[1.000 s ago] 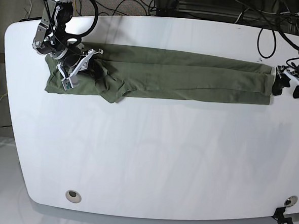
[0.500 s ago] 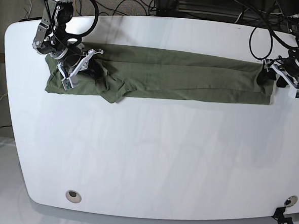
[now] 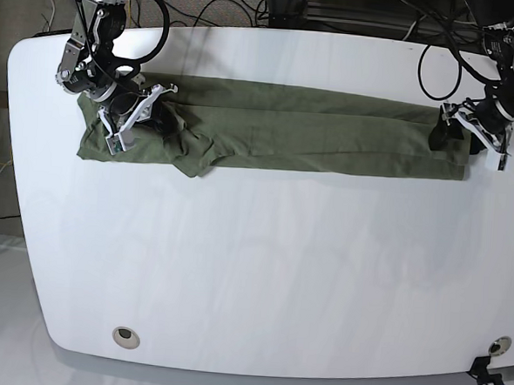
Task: Fold the T-shirt properly
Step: 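Grasp the strip's end with the left gripper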
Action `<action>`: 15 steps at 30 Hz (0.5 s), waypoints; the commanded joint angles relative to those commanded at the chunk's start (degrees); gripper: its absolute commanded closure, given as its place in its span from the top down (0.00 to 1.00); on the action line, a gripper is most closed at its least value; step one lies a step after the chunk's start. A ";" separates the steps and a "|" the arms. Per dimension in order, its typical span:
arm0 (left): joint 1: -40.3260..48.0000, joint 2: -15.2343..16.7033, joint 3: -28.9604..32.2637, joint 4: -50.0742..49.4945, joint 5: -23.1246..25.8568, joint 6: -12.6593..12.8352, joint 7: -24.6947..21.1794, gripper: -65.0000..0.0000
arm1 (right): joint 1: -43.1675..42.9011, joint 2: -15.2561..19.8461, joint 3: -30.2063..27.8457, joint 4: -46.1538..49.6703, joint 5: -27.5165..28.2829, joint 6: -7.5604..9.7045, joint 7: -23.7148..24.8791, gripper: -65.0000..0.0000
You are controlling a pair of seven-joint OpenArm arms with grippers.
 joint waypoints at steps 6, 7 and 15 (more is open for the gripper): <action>0.00 0.18 1.23 0.18 -0.09 0.00 0.00 0.79 | 0.18 0.00 0.00 0.00 0.00 0.00 0.00 0.00; 0.00 0.18 1.23 0.18 -0.09 0.00 0.00 0.79 | 0.18 0.00 0.00 0.00 0.00 0.00 0.00 0.00; -0.97 0.18 0.97 0.09 -0.09 0.00 0.00 0.27 | 0.35 0.00 0.00 -2.11 0.00 0.00 0.00 0.00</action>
